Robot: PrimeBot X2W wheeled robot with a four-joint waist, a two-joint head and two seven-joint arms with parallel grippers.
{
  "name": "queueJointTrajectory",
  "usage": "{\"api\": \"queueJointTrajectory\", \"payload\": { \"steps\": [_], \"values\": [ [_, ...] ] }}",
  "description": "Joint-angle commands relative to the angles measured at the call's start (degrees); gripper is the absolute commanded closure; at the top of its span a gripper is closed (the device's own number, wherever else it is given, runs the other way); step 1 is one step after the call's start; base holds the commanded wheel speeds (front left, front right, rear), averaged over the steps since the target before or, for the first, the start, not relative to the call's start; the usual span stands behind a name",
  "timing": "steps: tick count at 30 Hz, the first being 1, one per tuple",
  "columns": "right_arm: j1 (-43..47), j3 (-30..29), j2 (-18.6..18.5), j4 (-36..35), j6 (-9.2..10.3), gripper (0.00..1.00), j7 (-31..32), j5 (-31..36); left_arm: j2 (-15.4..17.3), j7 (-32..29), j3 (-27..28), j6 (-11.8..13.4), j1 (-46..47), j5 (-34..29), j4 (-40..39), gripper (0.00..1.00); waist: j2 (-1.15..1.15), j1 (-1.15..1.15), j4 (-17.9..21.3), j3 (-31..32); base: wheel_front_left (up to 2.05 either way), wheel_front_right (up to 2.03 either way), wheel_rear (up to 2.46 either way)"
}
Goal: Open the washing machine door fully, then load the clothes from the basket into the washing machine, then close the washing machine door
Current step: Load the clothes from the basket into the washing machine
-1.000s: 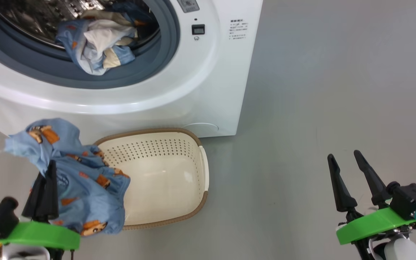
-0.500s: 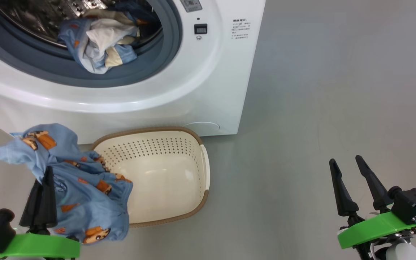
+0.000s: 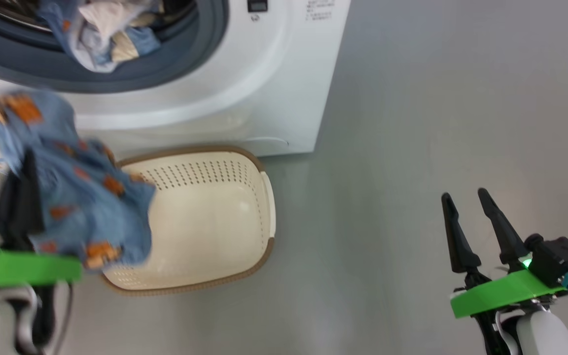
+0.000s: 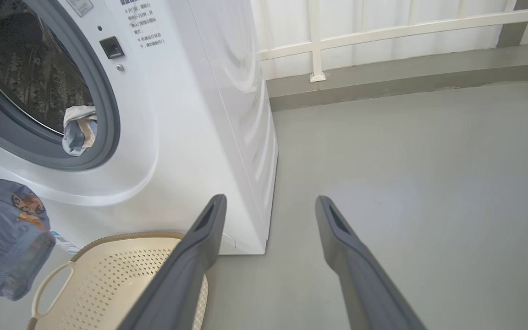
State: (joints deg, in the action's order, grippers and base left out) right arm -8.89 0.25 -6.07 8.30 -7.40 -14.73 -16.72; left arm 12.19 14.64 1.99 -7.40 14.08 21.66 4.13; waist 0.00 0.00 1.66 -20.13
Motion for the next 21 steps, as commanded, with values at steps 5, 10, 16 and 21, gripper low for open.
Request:
{"api": "queueJointTrajectory", "payload": {
  "steps": [5,10,16,21],
  "values": [
    [-3.0,2.1,0.9,-1.6,-0.09,0.00,-0.3,1.0,5.8,0.4,1.1,-0.1,12.8,0.5,1.3,1.00,0.00,0.00,3.2,-5.7,0.00,0.00,0.00],
    [-5.0,2.8,1.6,-1.6,-0.09,0.00,-0.3,1.0,8.7,0.4,-0.1,-0.1,23.7,1.8,7.2,1.00,0.00,0.00,5.3,-8.4,0.00,0.00,0.00],
    [-6.5,3.5,2.5,-1.9,-0.09,0.00,-0.3,0.8,11.8,0.4,-2.9,-0.1,35.0,2.2,17.1,1.00,0.00,0.00,7.8,-11.2,0.00,0.00,0.00],
    [-7.3,4.7,3.0,-1.9,-0.09,0.00,-0.3,0.4,13.8,0.4,-6.3,-0.1,42.0,4.4,28.6,1.00,0.00,0.00,9.8,-13.0,0.00,0.00,0.00]
  ]
}}
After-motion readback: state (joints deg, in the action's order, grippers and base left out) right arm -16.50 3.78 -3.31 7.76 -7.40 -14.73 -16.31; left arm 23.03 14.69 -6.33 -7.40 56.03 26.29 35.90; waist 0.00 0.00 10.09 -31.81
